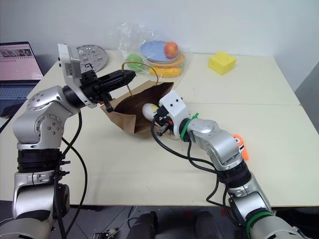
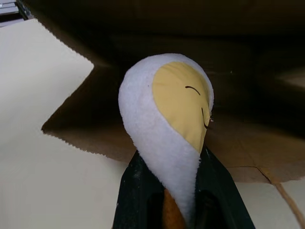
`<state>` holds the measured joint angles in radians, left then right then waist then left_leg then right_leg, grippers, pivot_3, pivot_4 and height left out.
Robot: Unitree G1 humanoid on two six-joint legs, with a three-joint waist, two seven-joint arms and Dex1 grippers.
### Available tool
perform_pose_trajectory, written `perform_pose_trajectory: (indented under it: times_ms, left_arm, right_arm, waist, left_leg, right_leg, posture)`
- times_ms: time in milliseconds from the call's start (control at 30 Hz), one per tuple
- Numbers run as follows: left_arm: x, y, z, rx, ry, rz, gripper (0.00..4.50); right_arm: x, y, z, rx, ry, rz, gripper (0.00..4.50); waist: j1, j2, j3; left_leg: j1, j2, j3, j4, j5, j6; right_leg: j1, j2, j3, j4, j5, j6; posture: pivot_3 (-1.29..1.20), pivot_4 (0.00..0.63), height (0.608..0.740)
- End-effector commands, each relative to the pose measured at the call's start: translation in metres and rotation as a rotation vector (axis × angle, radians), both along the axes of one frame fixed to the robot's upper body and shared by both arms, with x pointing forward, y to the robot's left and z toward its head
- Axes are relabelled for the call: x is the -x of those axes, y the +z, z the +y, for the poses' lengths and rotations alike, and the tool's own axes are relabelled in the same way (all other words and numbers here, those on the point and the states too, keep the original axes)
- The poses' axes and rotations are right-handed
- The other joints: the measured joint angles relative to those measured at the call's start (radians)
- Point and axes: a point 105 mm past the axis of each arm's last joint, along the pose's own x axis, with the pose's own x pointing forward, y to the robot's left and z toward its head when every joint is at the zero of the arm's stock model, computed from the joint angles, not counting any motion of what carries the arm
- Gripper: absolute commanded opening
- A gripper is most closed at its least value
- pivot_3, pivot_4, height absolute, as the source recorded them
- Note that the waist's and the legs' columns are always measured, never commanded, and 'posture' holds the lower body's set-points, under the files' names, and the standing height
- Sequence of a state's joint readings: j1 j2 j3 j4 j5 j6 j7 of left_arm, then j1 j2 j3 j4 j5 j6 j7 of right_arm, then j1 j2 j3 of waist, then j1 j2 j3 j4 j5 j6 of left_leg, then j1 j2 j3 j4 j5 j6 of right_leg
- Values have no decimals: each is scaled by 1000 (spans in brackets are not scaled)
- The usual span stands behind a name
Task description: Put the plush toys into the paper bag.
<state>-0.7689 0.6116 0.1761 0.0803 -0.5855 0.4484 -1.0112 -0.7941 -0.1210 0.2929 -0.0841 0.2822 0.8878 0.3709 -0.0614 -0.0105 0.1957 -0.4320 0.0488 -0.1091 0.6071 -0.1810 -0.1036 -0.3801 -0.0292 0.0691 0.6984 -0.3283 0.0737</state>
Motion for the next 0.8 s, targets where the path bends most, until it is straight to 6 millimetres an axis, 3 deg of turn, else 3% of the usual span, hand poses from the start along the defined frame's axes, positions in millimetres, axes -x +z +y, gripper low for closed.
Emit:
perform_pose_trajectory:
  times_ms: [33,267,467,800]
  left_arm:
    - [12,12,-10,3,-37,-59,0]
    - [14,9,-11,4,-26,-50,0]
    - [20,10,-16,2,-63,-35,0]
    - [21,9,-15,-1,-70,-30,0]
  right_arm:
    - [-11,23,24,-50,3,-53,87]
    - [-6,33,61,-79,92,-84,87]
    - [-19,23,72,-163,54,-39,87]
    - [-10,28,63,-247,99,-5,3642]
  waist:
    - [-6,0,0]
    - [-8,0,0]
    - [-9,0,0]
    - [-13,0,0]
  left_leg:
    - [0,0,0,0,0,0]
    - [0,0,0,-1,0,0]
    - [0,0,0,0,0,0]
    - [0,0,0,-1,0,0]
  right_leg:
    - [0,0,0,0,0,0]
    - [0,0,0,0,0,0]
    - [0,0,0,0,0,0]
    - [0,0,0,1,0,0]
  posture:
    - [0,150,740]
    - [0,150,740]
    - [0,150,740]
    - [0,150,740]
